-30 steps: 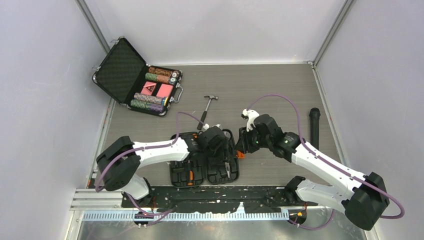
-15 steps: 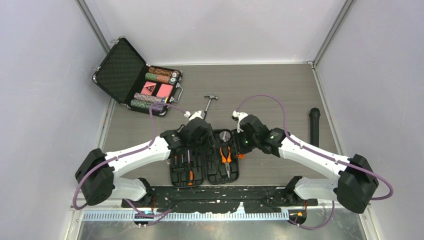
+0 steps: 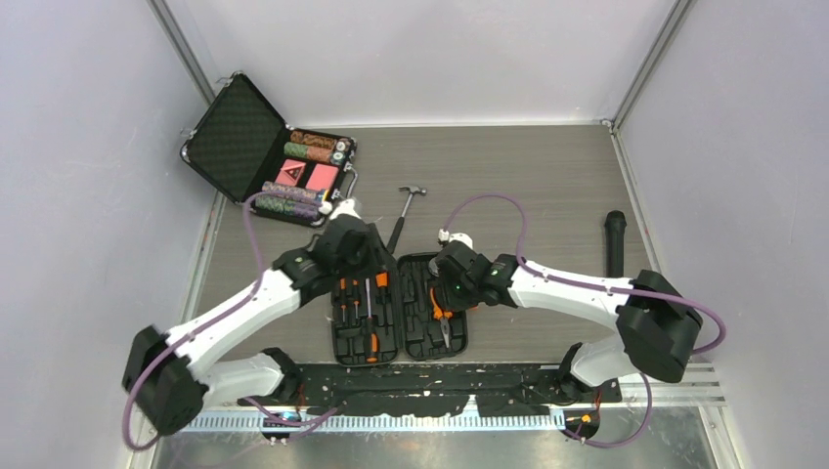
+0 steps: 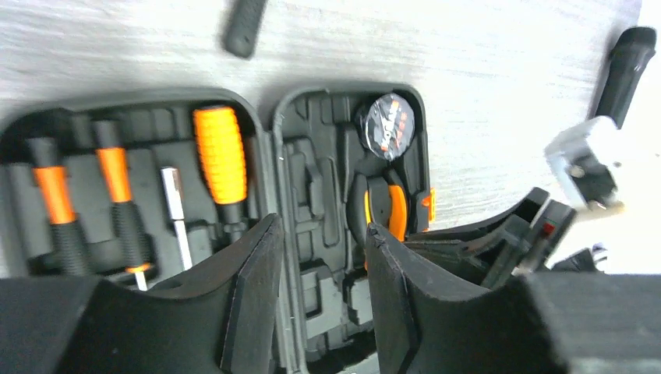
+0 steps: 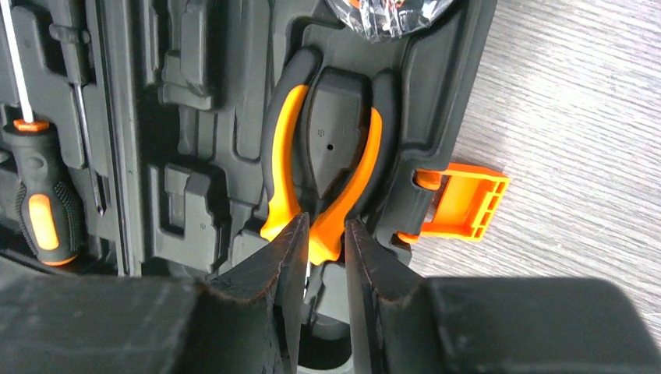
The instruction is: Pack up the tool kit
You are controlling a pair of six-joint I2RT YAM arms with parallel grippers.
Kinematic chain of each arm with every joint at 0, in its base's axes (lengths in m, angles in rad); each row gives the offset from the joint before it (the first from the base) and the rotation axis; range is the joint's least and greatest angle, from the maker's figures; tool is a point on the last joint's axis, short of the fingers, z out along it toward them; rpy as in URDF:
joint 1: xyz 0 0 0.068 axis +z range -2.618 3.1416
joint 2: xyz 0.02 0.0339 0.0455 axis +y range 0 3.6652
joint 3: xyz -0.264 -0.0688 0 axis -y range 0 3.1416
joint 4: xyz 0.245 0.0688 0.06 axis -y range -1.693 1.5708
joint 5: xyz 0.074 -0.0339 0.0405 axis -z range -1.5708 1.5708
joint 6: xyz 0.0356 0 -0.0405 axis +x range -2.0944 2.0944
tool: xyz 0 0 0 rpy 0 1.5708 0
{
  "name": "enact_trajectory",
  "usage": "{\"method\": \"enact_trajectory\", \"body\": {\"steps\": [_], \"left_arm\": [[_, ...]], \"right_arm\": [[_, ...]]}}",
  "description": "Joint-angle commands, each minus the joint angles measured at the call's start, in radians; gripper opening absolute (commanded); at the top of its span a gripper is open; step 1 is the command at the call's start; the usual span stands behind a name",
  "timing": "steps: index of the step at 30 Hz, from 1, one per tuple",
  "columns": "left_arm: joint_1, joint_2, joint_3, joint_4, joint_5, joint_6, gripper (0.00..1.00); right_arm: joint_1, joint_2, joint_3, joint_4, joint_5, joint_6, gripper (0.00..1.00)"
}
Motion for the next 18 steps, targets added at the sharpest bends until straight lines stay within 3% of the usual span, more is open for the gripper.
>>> {"method": "enact_trajectory", "body": {"steps": [1, 8, 18], "left_arm": [[0.038, -0.158, -0.046, -0.126, -0.133, 0.122, 0.45], [0.046, -0.28, -0.19, -0.136, -0.154, 0.11, 0.45], [0.05, -0.254, -0.312, -0.048, -0.085, 0.079, 0.45]], "right_arm": [[0.015, 0.042, 0.065, 0.007, 0.085, 0.063, 0.29], [0.015, 0.154, 0.107, -0.024, 0.147, 0.059, 0.26], [0.022, 0.151, 0.075, -0.005, 0.341, -0.053, 0.12]]}}
